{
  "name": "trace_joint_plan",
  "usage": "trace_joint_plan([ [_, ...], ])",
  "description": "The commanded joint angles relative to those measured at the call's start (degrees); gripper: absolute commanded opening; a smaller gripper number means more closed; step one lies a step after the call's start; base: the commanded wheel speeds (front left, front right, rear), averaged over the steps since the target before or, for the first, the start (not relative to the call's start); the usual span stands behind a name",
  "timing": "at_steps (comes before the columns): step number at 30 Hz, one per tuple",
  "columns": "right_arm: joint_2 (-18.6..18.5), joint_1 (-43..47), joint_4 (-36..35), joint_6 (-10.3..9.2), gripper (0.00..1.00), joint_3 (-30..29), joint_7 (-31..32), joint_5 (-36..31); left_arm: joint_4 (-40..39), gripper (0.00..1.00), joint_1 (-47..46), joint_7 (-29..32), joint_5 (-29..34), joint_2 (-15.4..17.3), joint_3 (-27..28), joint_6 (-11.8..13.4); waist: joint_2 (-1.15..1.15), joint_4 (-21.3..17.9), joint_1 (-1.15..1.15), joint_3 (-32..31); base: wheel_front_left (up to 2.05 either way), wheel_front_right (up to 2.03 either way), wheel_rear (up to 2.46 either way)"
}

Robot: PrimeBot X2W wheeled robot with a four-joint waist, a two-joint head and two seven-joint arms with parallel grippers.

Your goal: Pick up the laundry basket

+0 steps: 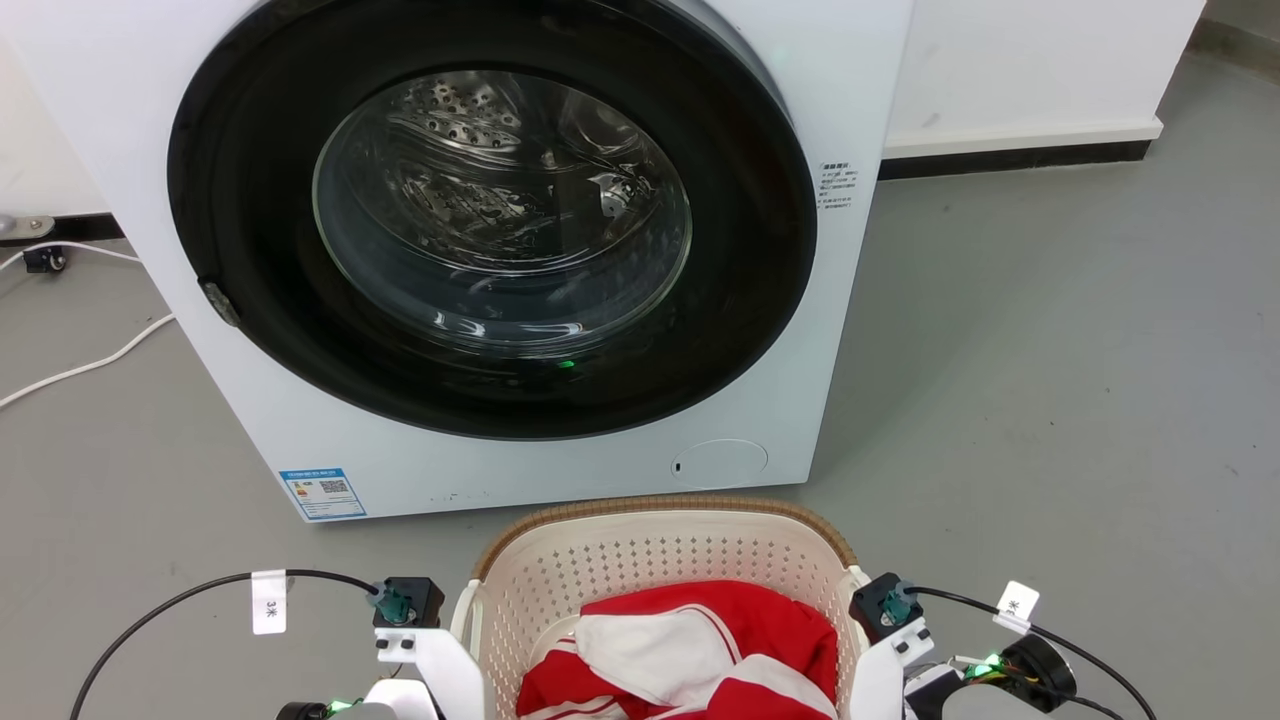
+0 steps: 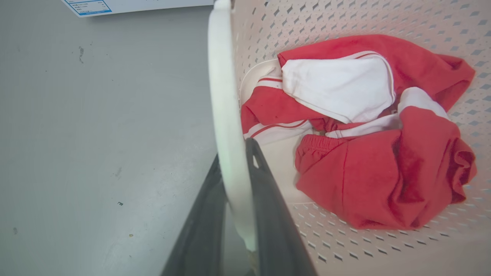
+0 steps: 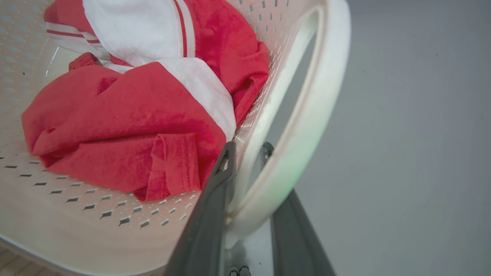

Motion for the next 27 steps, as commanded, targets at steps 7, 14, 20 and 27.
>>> trace_joint_plan([
  [7,-0.77,0.12,0.0,0.3,0.0,2.95,0.04,2.3,-0.38,0.0,-0.02,-0.27,-0.99,0.99,-1.13,0.16,0.0,0.08,0.01,-0.03,0.0,0.0,0.0],
  [14,-0.92,-0.13,0.29,0.3,0.0,5.15,-0.07,4.67,-0.34,0.0,-0.14,-0.52,-1.98,1.21,-2.13,0.16,0.0,0.12,0.01,-0.12,0.0,0.0,0.0],
  [20,-1.1,-0.65,0.5,0.3,0.0,6.84,-0.32,6.47,-0.3,0.0,-0.16,-0.64,-2.92,1.36,-2.87,0.16,0.0,0.12,0.01,-0.12,0.0,0.0,0.0],
  [27,-1.28,-0.88,0.75,0.3,0.0,8.58,-0.52,8.28,-0.23,0.0,-0.25,-0.63,-3.91,1.49,-3.68,0.16,0.0,0.15,0.01,-0.16,0.0,0.0,0.0],
])
